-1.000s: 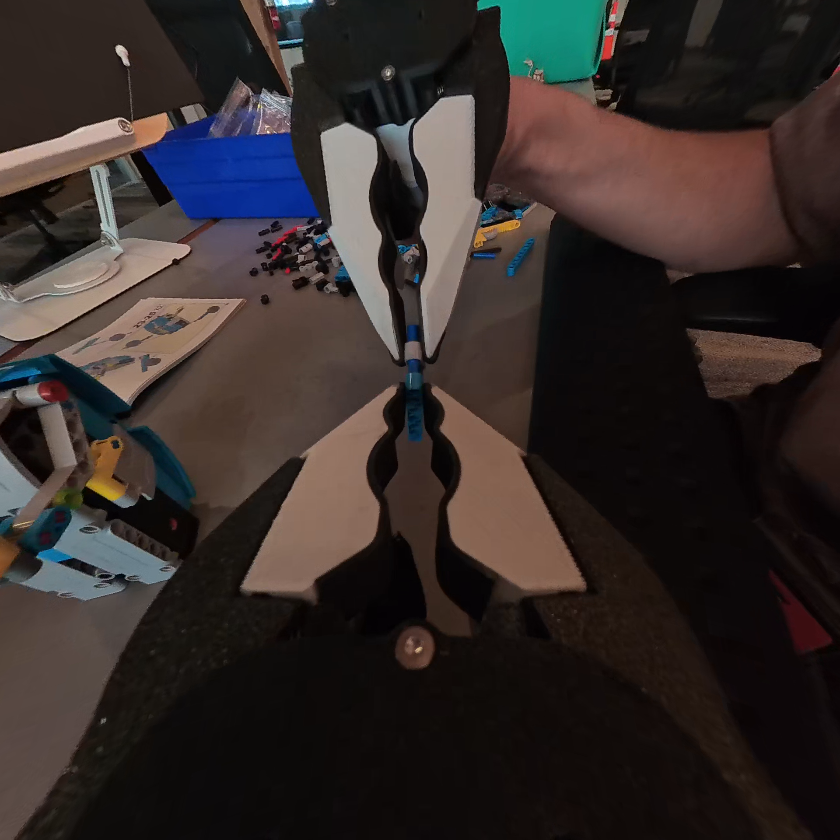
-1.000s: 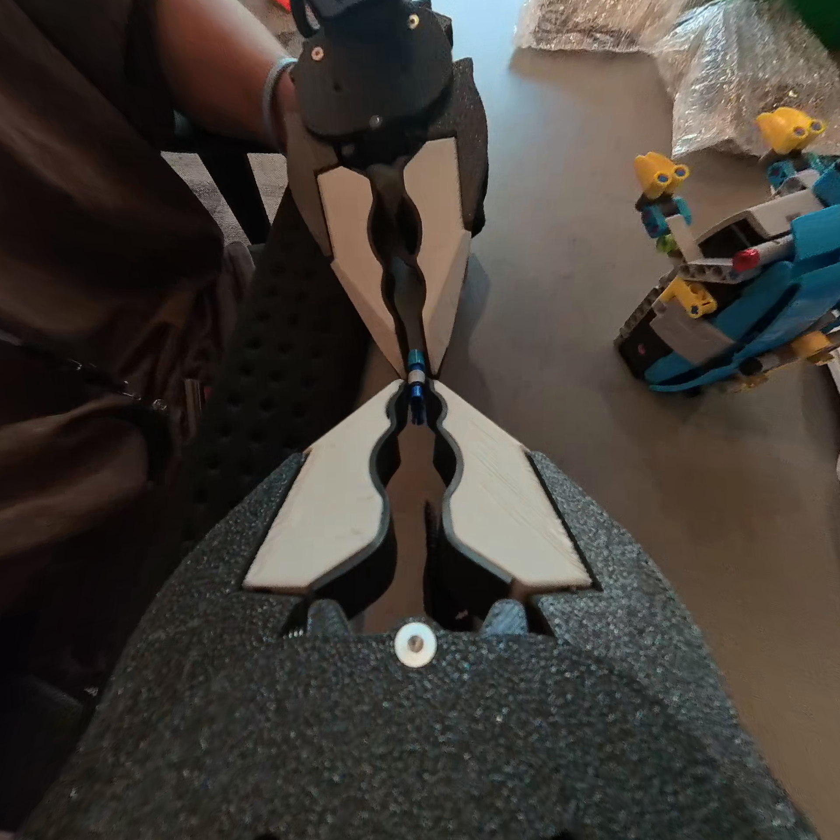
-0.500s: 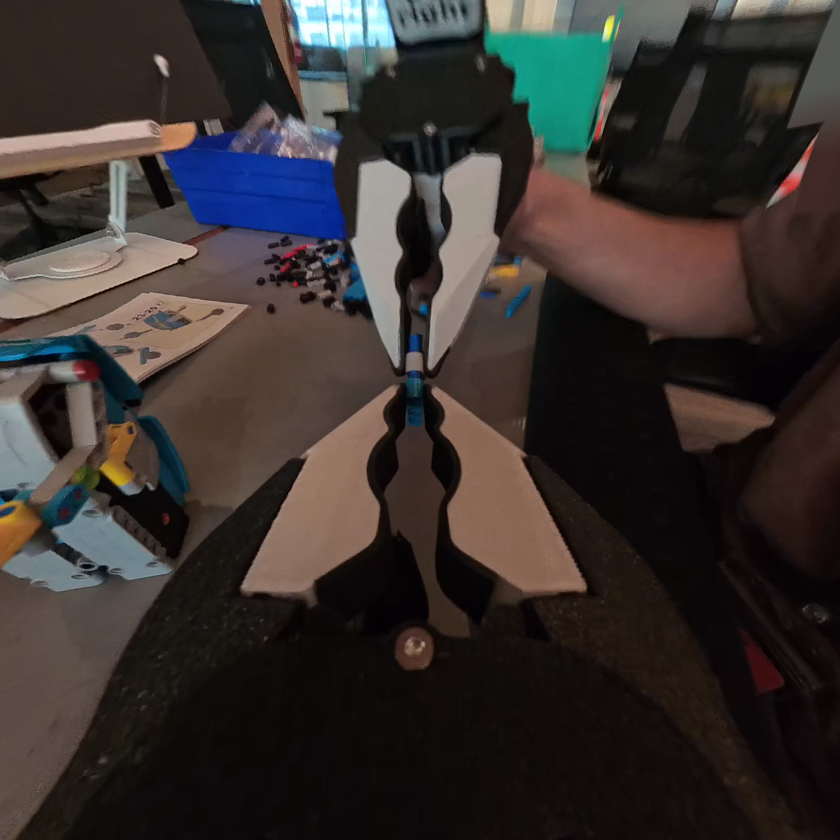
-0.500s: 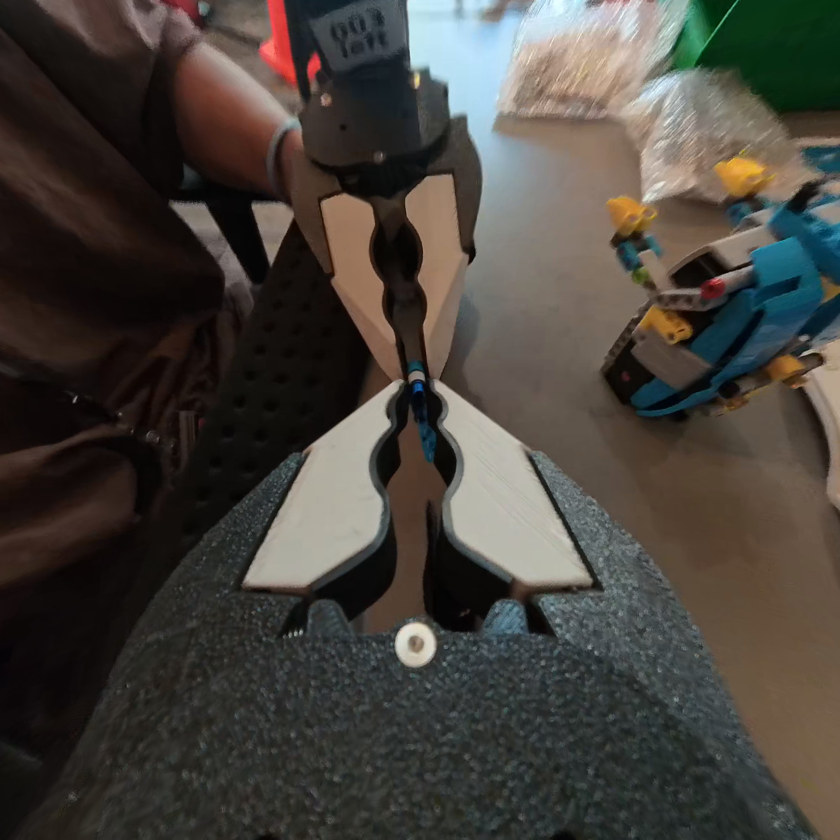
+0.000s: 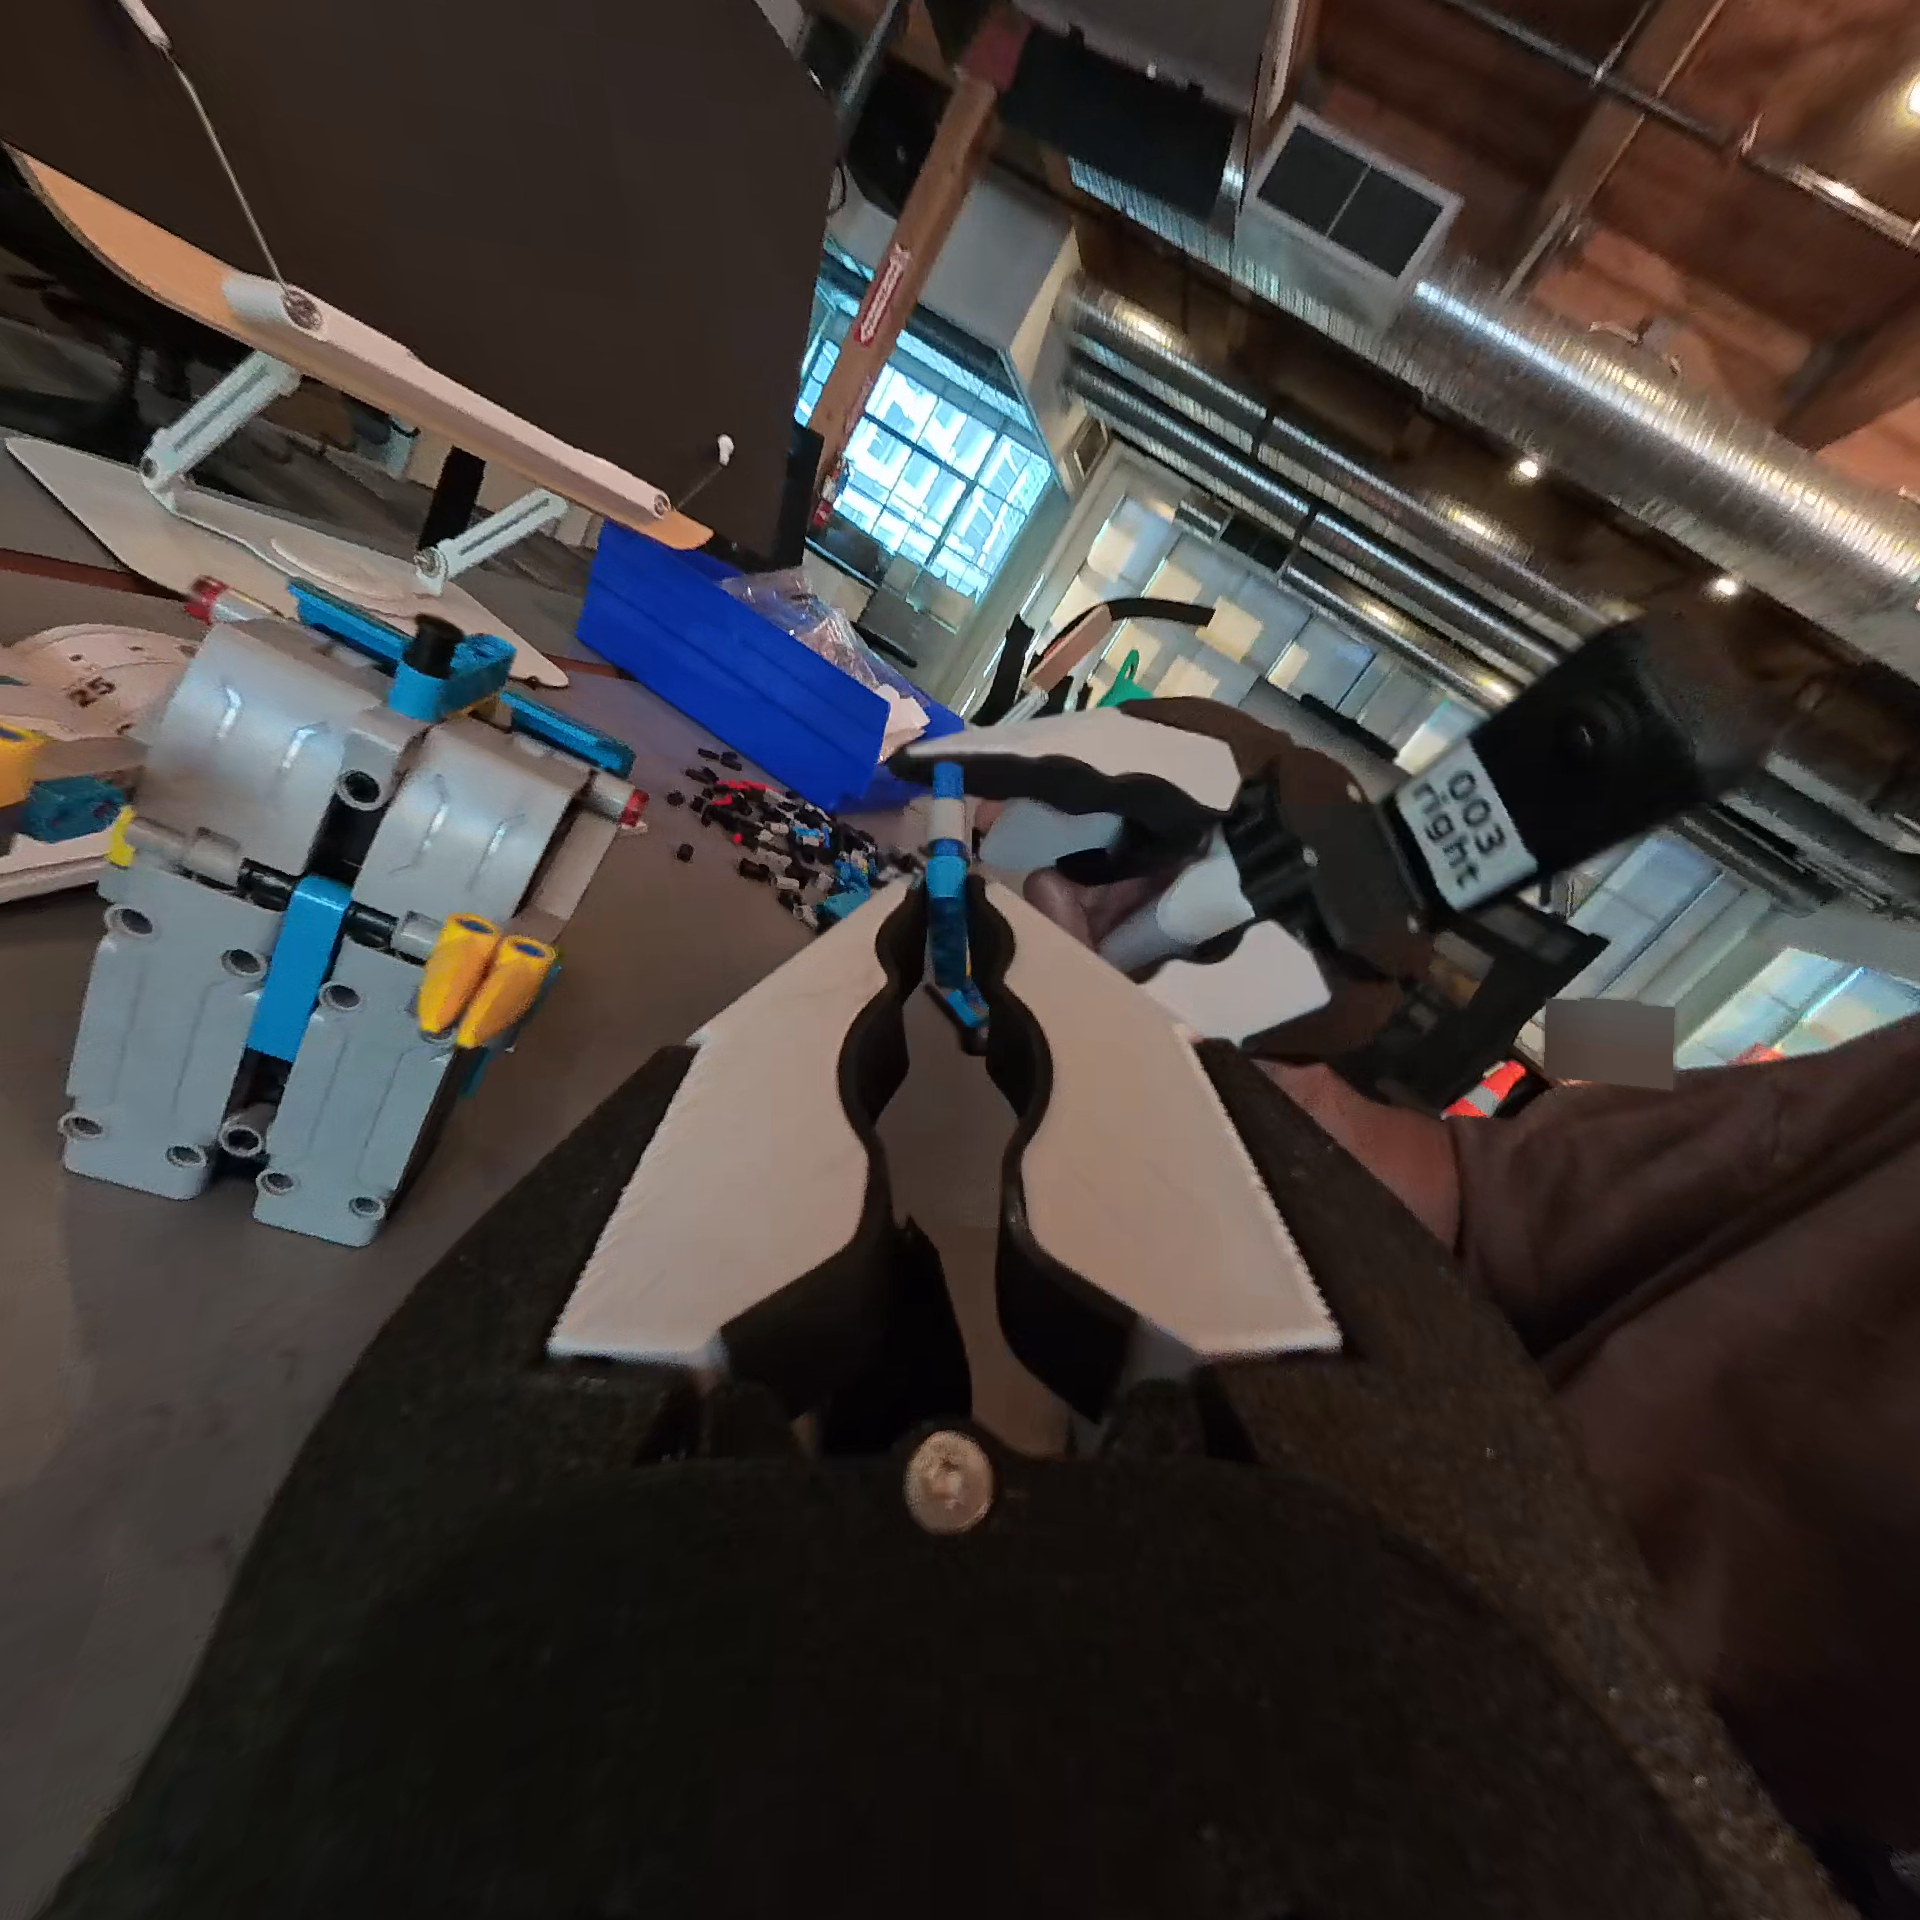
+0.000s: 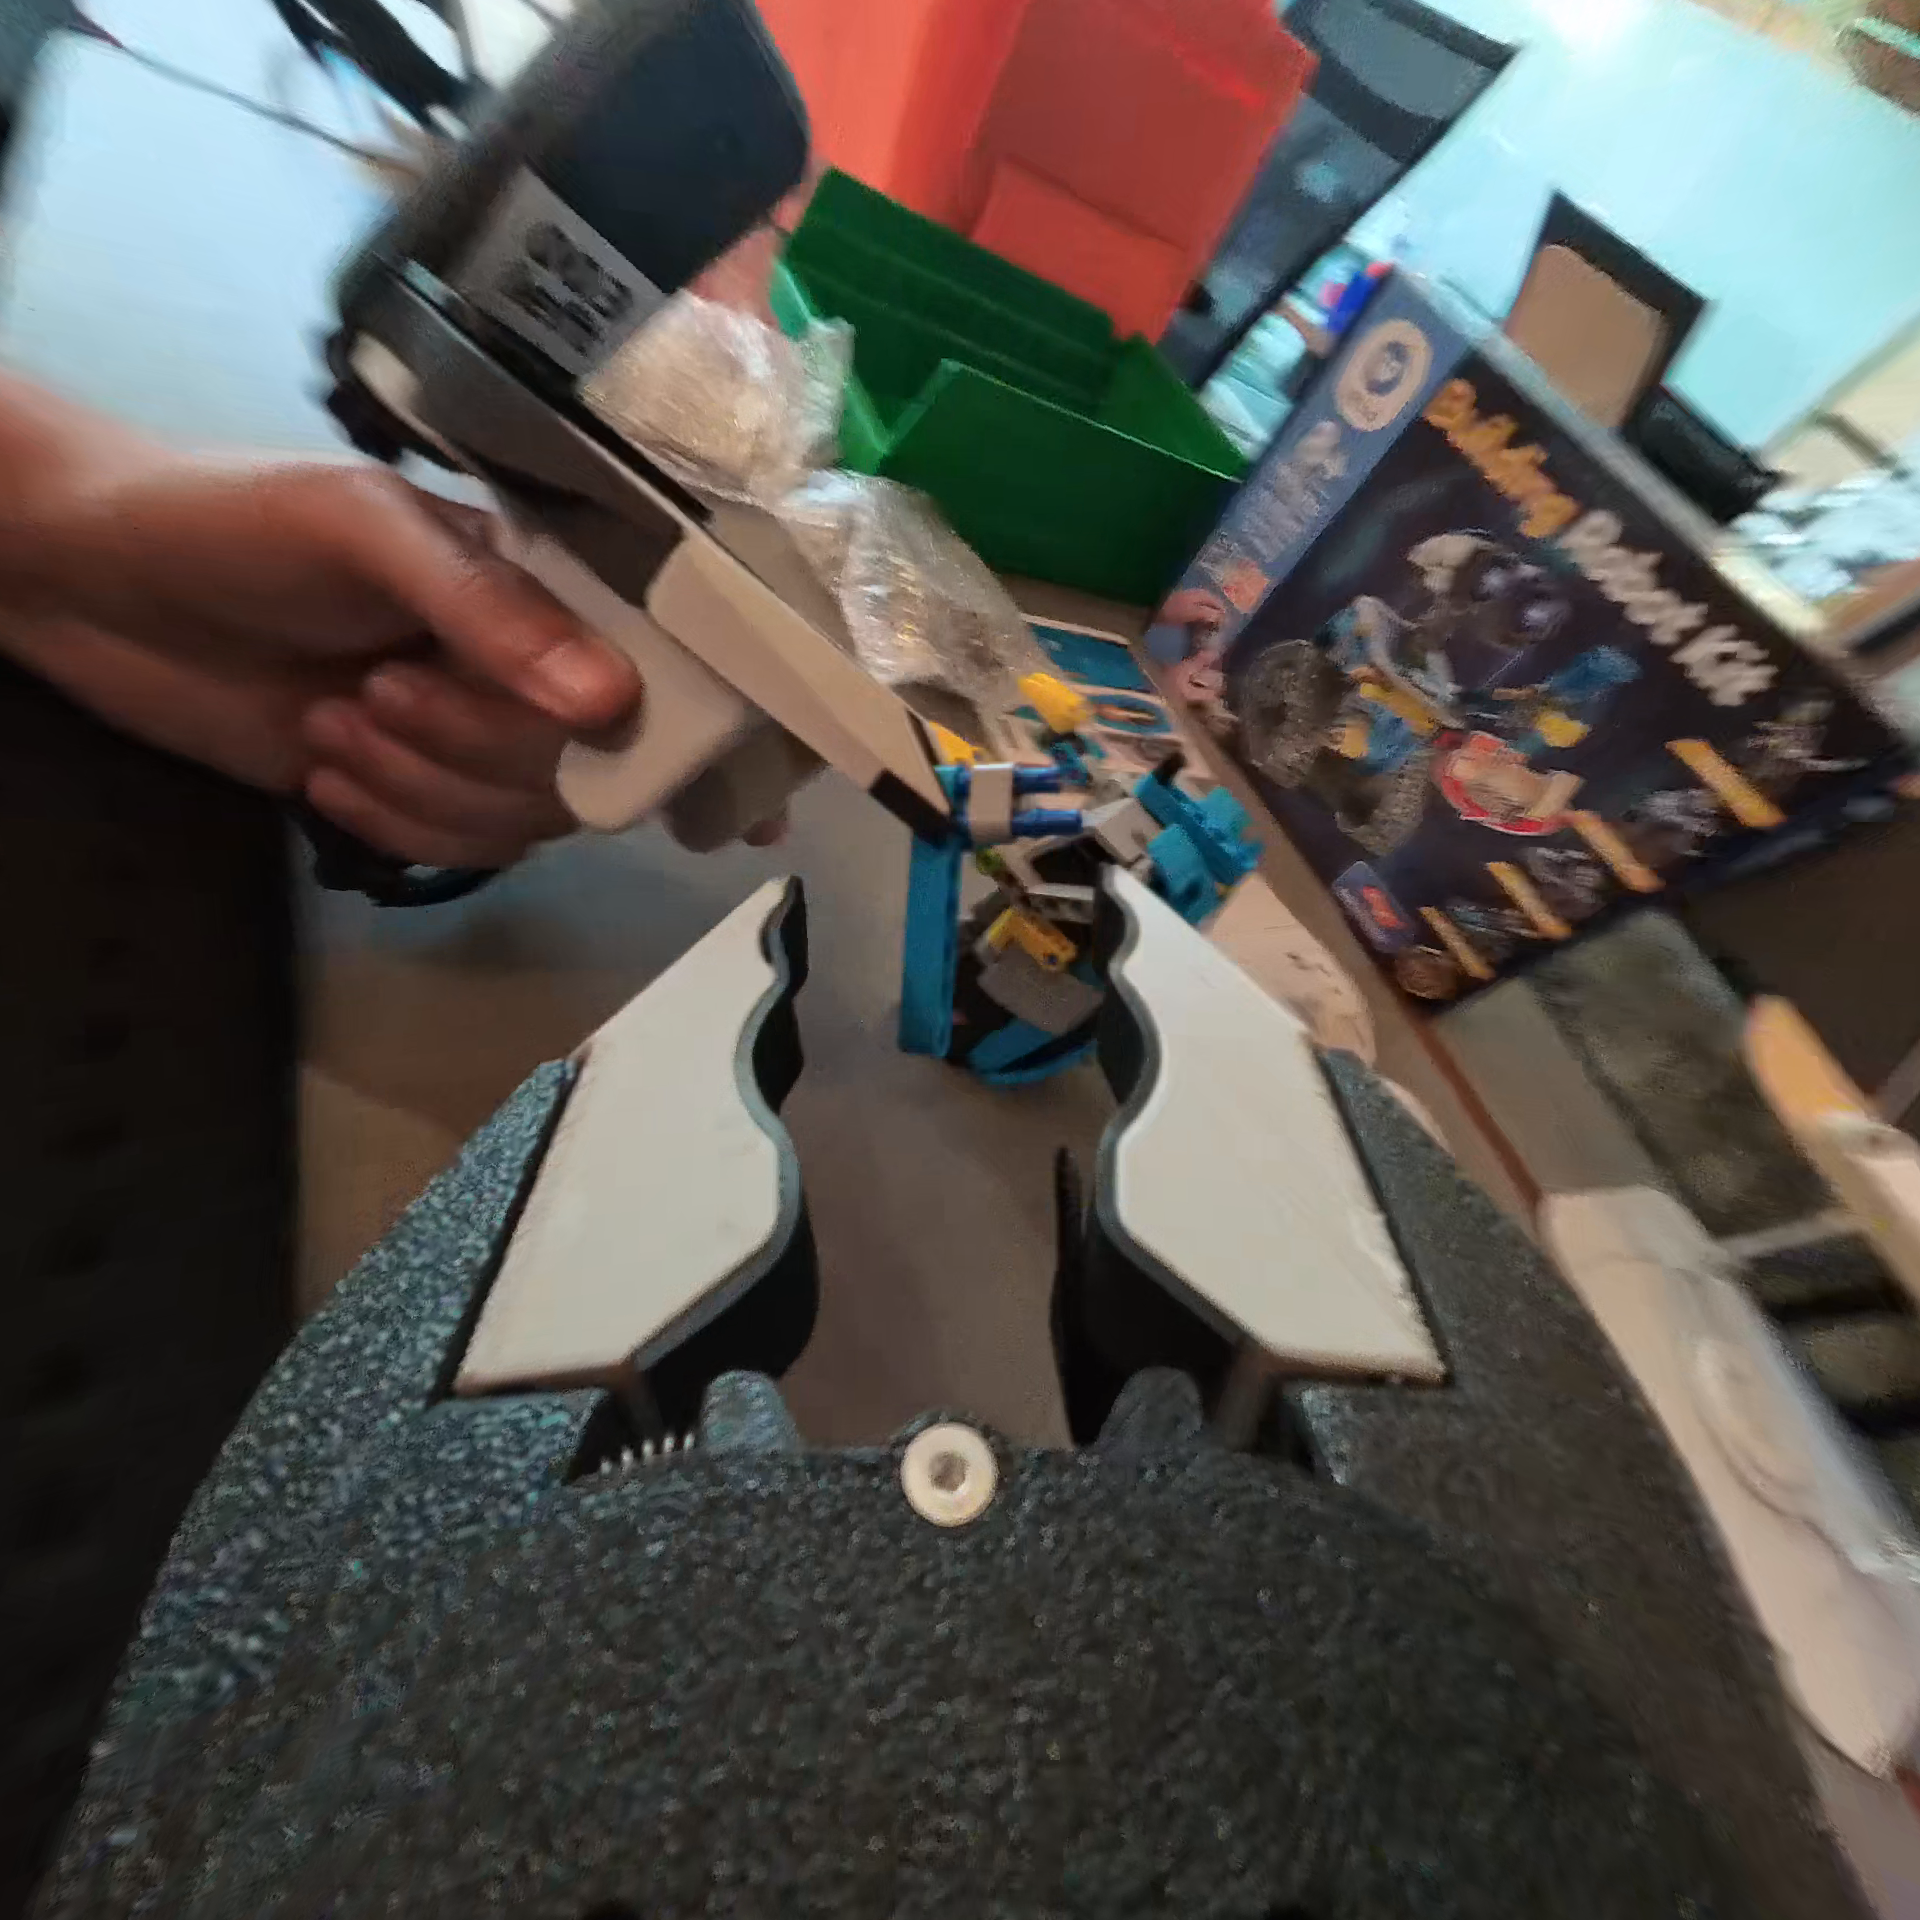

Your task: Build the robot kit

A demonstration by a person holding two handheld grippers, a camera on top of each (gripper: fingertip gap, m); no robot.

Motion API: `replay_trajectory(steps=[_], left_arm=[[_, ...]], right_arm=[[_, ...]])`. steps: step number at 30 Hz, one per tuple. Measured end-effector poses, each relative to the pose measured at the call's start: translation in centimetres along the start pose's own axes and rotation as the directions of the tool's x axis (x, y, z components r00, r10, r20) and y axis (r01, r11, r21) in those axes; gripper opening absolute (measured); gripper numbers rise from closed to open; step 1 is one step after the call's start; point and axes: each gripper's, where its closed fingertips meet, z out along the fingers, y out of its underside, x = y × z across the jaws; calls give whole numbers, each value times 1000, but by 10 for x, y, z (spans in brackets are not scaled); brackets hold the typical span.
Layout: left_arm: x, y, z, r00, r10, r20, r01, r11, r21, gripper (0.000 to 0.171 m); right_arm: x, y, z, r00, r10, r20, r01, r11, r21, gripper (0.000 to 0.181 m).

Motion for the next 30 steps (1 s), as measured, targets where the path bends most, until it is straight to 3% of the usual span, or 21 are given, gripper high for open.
replay_trajectory(steps=[3, 6, 10, 19, 30], left_arm=[[0, -3, -1, 1000, -23, -1, 23, 999, 29, 7], [-1, -5, -1, 998, -55, -10, 56, 997, 49, 7], [-1, -4, 0, 999, -50, -7, 51, 998, 45, 7], [4, -1, 3, 999, -37, -12, 37, 999, 35, 7], [0, -2, 5, 998, -49, 35, 46, 996, 80, 7]], right_arm=[[10, -6, 5, 980, -107, -167, 102, 994, -40, 55], [6, -10, 10, 975, -128, -180, 120, 991, -54, 53], [13, -11, 11, 934, -234, -269, 215, 972, -99, 39], [14, -8, 14, 936, -212, -280, 186, 976, -117, 42], [18, -2, 13, 929, -228, -293, 182, 967, -175, 33]])
